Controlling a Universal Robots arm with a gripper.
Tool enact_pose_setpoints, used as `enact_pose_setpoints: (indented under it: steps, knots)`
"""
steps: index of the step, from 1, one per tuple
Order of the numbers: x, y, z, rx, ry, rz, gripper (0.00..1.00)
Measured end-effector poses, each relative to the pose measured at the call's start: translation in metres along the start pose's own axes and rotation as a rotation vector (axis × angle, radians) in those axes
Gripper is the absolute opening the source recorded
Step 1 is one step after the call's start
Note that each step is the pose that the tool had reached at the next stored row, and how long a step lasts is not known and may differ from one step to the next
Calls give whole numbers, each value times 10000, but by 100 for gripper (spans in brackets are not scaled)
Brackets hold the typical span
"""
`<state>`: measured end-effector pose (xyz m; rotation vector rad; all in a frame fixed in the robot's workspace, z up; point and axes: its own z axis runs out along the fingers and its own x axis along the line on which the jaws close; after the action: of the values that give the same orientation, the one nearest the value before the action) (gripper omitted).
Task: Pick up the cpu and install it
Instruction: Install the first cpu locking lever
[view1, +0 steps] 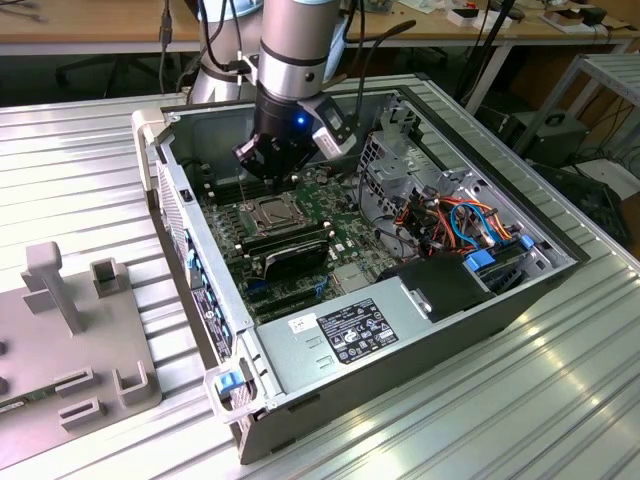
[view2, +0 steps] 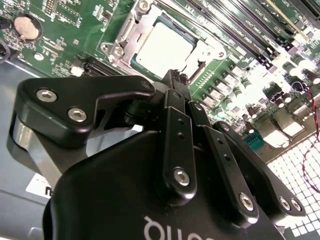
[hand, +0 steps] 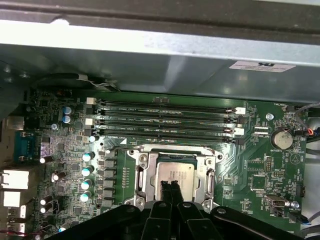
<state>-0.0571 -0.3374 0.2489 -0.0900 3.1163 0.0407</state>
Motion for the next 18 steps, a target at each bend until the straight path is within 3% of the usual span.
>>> enact_pose_setpoints:
  steps: [8,18]
  knots:
    - [192,11,8,0,-1,-1,11]
    - [499,28,16,0,-1,0,11]
